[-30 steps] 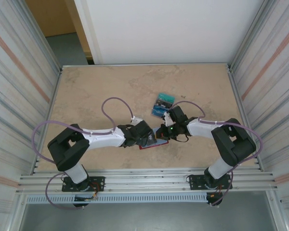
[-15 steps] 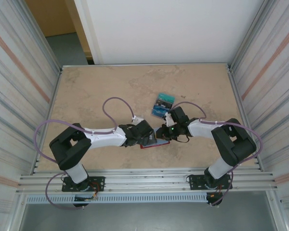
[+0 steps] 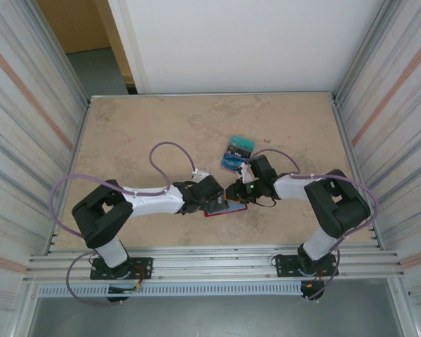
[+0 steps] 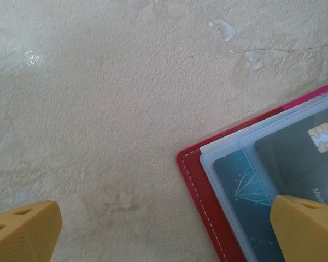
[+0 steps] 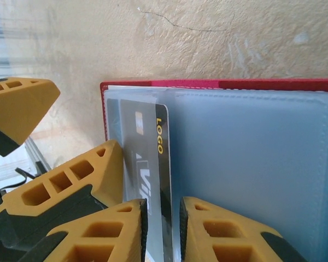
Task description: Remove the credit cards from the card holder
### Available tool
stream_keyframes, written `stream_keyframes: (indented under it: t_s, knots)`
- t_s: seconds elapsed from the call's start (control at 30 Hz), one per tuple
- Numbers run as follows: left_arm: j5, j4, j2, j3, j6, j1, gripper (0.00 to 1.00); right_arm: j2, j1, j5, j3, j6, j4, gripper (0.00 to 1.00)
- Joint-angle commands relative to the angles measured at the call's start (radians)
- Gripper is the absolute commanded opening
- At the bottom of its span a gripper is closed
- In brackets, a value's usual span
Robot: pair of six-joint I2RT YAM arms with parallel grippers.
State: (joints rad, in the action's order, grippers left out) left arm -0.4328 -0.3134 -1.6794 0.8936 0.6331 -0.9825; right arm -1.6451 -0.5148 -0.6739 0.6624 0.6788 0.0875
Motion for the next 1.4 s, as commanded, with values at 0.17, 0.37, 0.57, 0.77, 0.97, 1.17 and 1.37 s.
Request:
stream_keyframes:
  t_s: [0.17,0.37,0.57,0.77,0.97,1.17,1.37]
  knots:
    - [0.02,-0.064,-0.014,-0.036,0.017,-0.003,0.99,-0.033,0.013,-0.044,-0.002,0.029,0.053,0.1]
    - [0.019,-0.066,-0.012,-0.042,0.023,-0.004,0.99,-0.023,0.04,-0.049,-0.016,0.029,0.055,0.05]
    - [0.02,-0.069,-0.012,-0.048,0.03,-0.002,0.99,0.011,0.065,-0.017,-0.012,-0.015,-0.021,0.04]
    - [0.016,-0.064,-0.003,-0.053,0.027,0.008,0.99,0.062,0.086,0.027,-0.004,-0.067,-0.102,0.04]
    - [0.008,-0.059,0.001,-0.048,0.008,0.029,0.99,0.114,0.093,0.067,0.009,-0.106,-0.176,0.04]
    - [-0.005,-0.059,0.01,-0.039,-0.019,0.05,0.99,0.168,0.093,0.116,0.035,-0.144,-0.246,0.04]
    - [-0.004,-0.06,0.025,-0.019,-0.047,0.062,0.99,0.206,0.094,0.179,0.1,-0.21,-0.339,0.03]
